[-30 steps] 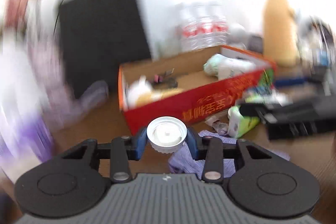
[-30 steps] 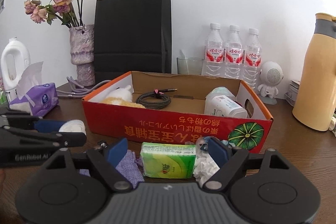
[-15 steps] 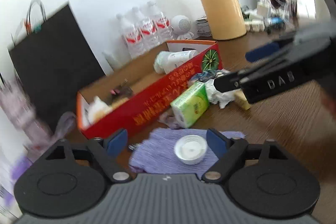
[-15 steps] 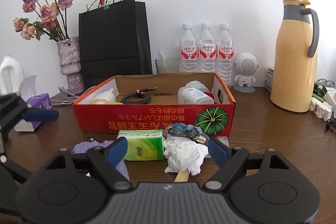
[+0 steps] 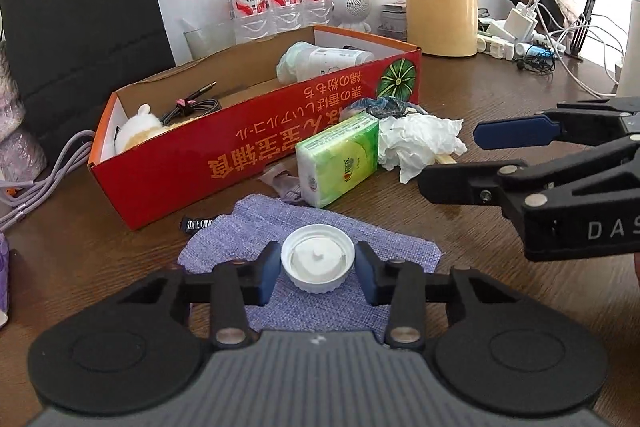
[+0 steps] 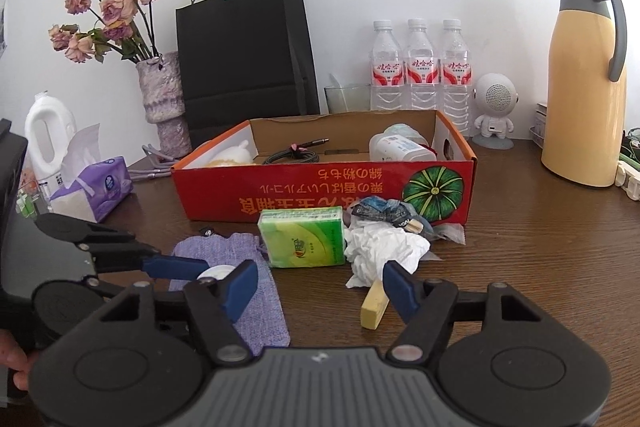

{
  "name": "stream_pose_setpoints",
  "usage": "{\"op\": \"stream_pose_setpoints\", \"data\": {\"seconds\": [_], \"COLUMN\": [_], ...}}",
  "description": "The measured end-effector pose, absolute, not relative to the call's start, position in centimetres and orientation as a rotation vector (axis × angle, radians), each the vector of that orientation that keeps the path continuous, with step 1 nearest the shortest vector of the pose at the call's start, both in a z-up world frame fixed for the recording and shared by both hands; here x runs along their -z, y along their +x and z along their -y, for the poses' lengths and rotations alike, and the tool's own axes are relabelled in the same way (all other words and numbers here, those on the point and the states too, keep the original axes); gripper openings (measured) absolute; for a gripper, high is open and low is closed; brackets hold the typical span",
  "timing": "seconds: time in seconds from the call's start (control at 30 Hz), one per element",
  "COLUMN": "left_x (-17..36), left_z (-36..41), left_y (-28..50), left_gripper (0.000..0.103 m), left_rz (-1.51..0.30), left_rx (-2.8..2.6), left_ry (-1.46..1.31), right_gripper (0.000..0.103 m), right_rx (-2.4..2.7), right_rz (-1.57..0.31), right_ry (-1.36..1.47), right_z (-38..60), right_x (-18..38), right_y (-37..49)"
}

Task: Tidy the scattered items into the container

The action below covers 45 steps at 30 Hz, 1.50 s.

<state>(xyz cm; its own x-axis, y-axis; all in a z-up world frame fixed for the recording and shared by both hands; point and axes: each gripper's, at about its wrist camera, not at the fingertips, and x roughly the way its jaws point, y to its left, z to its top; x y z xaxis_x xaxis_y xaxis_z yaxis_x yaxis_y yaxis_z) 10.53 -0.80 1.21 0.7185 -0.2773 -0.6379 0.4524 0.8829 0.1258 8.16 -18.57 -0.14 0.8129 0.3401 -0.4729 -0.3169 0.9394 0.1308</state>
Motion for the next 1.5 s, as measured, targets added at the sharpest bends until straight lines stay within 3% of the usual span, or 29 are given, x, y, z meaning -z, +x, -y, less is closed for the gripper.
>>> {"op": "stream_pose_setpoints", "data": {"seconds": [0.27, 0.4, 0.53, 0.77, 0.87, 0.97, 1.03, 1.07, 1.17, 1.2, 1.27, 1.5], "left_x": [-5.6, -3.7, -0.9, 1.8, 1.5, 2.1, 2.2, 2.0, 1.3, 0.9, 0.0, -2.6], "left_z": [-5.1, -10.7, -11.0, -9.6, -10.3, -10.4, -9.9, -9.6, -9.3, -9.5, -10.0, -7.7], "left_y": [8.5, 9.5, 9.8, 11.3, 11.5, 12.2, 12.3, 12.3, 12.0, 11.8, 11.2, 9.4], "left_gripper": [0.041, 0.040, 0.041, 0.044, 0.045, 0.031, 0.028, 0.030, 0.034, 0.036, 0.044, 0.048], "left_rz": [-0.562, -0.681, -0.745, -0.813, -0.780, -0.827, -0.841, -0.834, -0.797, -0.781, -0.739, -0.696], "left_rx": [0.341, 0.324, 0.406, 0.447, 0.447, 0.470, 0.492, 0.493, 0.454, 0.442, 0.414, 0.336], "left_ry": [0.028, -0.414, -0.797, -0.942, -0.959, -0.973, -0.953, -0.931, -0.866, -0.849, -0.797, -0.430], "right_gripper": [0.066, 0.066, 0.066, 0.066, 0.066, 0.066, 0.065, 0.058, 0.020, 0.016, 0.016, 0.022], "right_rx": [-0.398, -0.399, -0.400, -0.415, -0.494, -0.596, -0.626, -0.625, -0.623, -0.605, -0.582, -0.499], "right_rz": [-0.531, -0.542, -0.560, -0.550, -0.541, -0.535, -0.545, -0.556, -0.615, -0.621, -0.619, -0.610], "right_ry": [-0.008, -0.028, -0.023, -0.054, -0.064, -0.093, -0.106, -0.113, -0.120, -0.123, -0.095, 0.030], "right_z": [17.4, 16.4, 15.4, 15.7, 15.3, 14.2, 13.3, 12.9, 12.3, 12.4, 13.2, 17.7], "right_x": [0.3, 0.3, 0.6, 0.5, 0.5, 0.5, 0.7, 0.9, 1.3, 1.5, 1.5, 0.6], "right_y": [8.1, 8.8, 9.4, 8.2, 7.6, 7.1, 7.4, 7.6, 8.5, 8.6, 8.6, 9.1]}}
